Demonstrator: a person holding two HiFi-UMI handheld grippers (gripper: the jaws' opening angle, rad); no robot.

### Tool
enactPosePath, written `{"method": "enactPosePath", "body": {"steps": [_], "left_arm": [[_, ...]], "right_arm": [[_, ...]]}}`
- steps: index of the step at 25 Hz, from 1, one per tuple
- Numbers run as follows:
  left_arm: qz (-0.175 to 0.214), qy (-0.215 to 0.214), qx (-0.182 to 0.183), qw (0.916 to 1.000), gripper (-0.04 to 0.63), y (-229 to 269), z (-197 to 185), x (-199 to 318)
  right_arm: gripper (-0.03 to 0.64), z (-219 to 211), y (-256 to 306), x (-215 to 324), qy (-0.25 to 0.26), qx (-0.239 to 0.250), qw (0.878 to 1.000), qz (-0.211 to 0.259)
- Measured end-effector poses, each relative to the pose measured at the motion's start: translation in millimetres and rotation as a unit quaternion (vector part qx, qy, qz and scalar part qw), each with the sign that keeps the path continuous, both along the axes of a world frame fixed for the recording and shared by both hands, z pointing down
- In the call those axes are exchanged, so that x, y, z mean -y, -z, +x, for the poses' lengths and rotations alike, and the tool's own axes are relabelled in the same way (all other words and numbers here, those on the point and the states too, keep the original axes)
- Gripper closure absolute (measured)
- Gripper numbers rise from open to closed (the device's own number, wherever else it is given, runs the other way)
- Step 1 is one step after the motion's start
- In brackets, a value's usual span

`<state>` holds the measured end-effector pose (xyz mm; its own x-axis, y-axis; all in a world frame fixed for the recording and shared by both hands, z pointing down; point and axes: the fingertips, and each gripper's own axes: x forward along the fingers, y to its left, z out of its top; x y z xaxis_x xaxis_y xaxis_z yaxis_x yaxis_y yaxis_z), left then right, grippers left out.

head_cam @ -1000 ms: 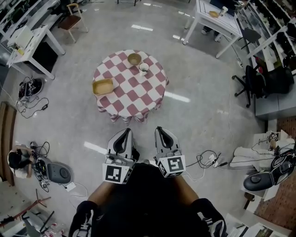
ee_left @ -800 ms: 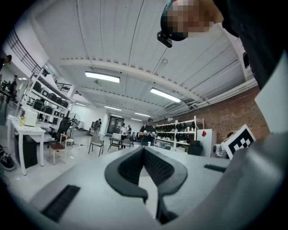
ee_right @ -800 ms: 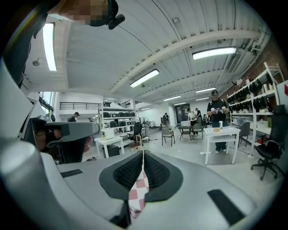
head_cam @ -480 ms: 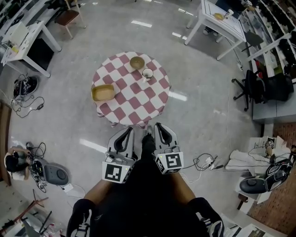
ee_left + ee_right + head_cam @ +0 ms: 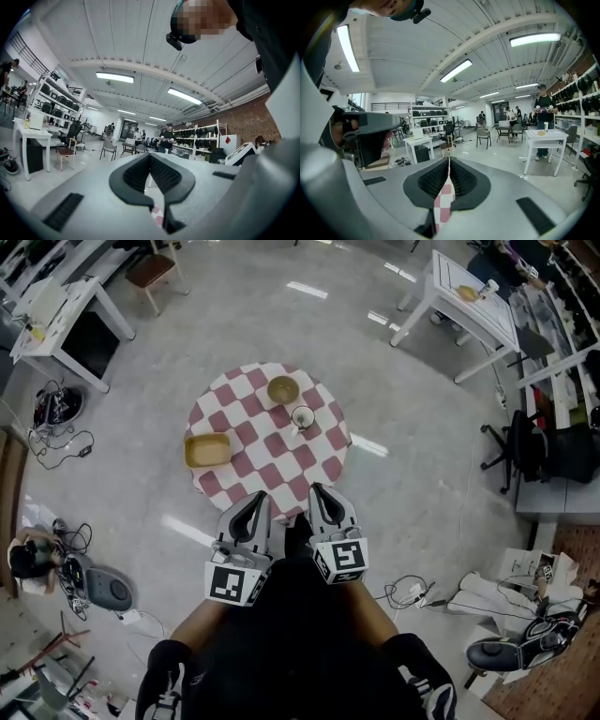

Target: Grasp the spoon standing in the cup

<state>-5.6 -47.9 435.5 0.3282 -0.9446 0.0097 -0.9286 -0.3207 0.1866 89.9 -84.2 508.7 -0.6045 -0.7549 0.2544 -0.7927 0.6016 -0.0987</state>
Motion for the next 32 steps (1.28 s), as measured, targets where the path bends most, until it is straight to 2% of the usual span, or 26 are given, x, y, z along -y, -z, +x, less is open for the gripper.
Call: {"method": "enactPosePath", "body": {"steps": [8, 13, 16, 19, 25, 32], "left_arm": [[-0.014, 0.031, 0.008, 0.9994, 0.586, -6, 12, 58], [-0.02, 0.044, 0.009, 0.9988, 0.586, -10, 12, 81], [-0.024, 0.05, 0.009, 0.9984, 0.586, -13, 9, 94], [-0.029, 0.052, 0.01, 0.9982, 0.586, -15, 11, 106], [-0.044, 0.061, 0.01, 0.9971, 0.586, -23, 9, 121], [-0.054, 0.076, 0.01, 0.9956, 0.586, -28, 3, 130]], "right_arm": [[0.584, 13, -41, 77, 0.036, -0.03, 0.998, -0.033], [0.583, 5, -81, 109, 0.068, -0.081, 0.993, -0.054], [0.581, -2, -113, 121, 0.095, -0.125, 0.985, -0.071], [0.581, -4, -146, 131, 0.129, -0.204, 0.968, -0.069], [0.534, -11, -211, 149, 0.204, -0.345, 0.914, -0.056], [0.515, -17, -256, 170, 0.247, -0.409, 0.878, -0.045]]}}
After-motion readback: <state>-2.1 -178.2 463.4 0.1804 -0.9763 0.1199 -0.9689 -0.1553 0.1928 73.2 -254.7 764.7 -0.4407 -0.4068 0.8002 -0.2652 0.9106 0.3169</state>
